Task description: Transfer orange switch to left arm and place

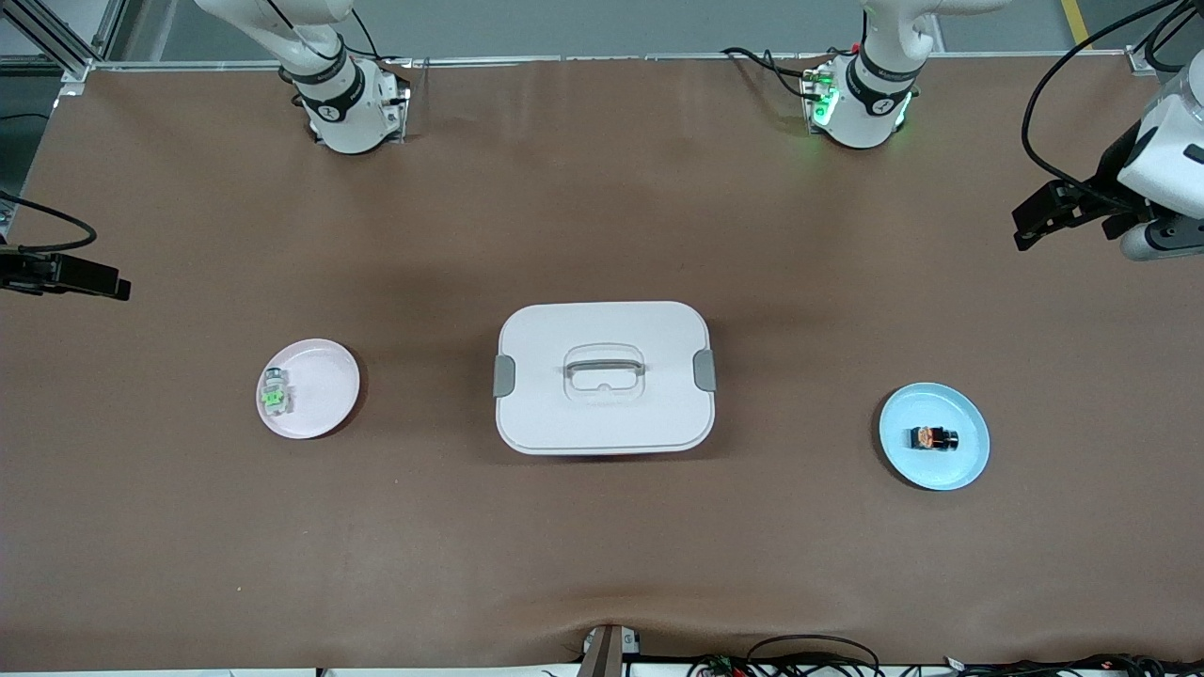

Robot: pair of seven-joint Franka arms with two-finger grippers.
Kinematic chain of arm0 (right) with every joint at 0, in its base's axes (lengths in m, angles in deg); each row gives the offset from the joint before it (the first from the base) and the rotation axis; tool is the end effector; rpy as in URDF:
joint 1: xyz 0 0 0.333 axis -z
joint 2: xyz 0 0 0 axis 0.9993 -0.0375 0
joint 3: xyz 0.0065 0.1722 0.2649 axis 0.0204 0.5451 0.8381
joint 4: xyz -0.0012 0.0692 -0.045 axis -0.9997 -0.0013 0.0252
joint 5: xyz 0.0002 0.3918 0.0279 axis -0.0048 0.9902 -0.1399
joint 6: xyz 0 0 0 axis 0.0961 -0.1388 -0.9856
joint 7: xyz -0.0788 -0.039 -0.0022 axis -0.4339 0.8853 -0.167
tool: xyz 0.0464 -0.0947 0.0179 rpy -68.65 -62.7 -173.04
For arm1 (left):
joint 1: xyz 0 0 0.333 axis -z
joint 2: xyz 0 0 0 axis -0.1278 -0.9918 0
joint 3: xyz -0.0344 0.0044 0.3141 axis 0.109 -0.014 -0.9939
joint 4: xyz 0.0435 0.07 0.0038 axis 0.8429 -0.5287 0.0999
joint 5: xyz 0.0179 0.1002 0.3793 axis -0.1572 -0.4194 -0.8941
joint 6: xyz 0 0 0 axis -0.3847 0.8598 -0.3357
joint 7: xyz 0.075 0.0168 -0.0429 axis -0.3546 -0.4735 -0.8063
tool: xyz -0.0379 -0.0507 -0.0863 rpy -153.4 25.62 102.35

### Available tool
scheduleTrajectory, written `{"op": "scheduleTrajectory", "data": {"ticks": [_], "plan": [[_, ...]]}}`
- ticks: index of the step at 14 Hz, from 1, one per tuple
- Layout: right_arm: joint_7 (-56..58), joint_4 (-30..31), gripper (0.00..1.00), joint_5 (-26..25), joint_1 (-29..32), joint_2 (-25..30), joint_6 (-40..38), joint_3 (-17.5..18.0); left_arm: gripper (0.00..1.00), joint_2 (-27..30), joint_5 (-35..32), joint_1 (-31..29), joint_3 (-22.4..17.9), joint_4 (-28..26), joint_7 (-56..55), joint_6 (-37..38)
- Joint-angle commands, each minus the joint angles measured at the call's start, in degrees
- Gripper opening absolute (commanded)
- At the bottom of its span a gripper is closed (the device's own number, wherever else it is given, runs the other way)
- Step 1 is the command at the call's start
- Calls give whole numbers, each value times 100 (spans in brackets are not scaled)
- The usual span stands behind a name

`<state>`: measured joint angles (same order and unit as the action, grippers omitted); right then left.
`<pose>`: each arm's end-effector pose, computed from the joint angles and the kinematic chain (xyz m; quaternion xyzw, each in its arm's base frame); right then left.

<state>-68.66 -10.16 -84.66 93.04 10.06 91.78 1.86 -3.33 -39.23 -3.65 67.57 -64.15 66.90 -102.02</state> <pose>0.6214 -0.0242 0.6311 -0.9942 0.0368 0.1010 0.0004 0.5344 -0.0490 0.6286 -0.9986 -0.0423 0.0006 0.0326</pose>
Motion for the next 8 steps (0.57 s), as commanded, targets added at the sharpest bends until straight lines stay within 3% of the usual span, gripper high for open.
{"op": "scheduleTrajectory", "data": {"ticks": [1,8], "plan": [[-9,69,100,177,149,102,-12,41,100,81,163,62,-61,-8,104,282],[8,104,100,265,158,146,32,32,100,256,189,44,-9,27,104,670]]}}
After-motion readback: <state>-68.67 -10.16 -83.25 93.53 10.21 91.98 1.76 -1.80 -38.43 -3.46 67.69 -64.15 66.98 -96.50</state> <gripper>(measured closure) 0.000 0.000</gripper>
